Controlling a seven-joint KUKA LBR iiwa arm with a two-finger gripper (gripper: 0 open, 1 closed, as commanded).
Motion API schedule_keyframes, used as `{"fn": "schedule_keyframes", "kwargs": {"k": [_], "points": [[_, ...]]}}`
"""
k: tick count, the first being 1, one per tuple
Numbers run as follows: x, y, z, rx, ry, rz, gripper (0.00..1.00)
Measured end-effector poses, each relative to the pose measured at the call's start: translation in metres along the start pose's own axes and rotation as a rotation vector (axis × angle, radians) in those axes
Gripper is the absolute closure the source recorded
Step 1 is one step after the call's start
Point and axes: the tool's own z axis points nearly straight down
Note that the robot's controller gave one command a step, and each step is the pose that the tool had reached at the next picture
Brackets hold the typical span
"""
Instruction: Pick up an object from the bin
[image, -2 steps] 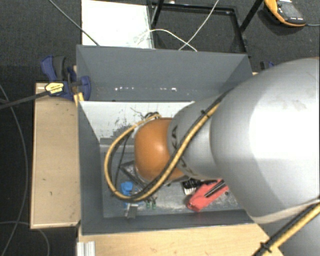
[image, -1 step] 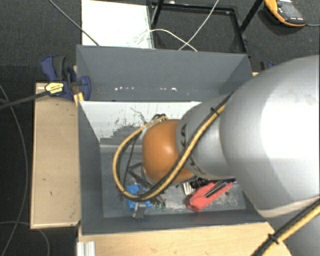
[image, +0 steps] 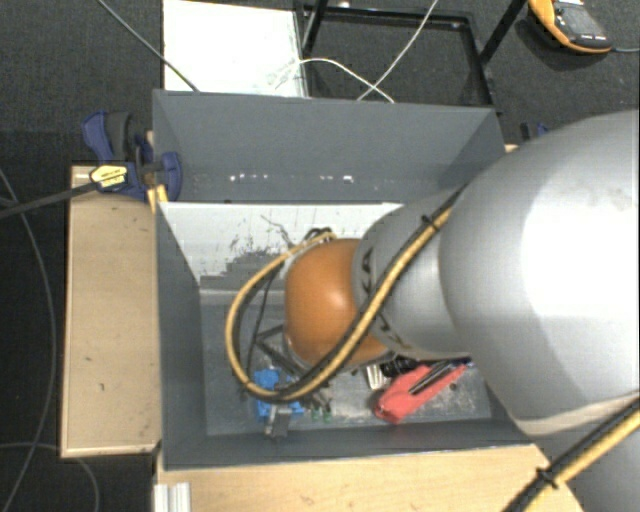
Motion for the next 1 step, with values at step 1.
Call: {"fn": "schedule_keyframes", "kwargs": {"k": [1], "points": [[-0.0003,0.0001,-0.0705,-0.001,-0.001,0.001,1.00]]}}
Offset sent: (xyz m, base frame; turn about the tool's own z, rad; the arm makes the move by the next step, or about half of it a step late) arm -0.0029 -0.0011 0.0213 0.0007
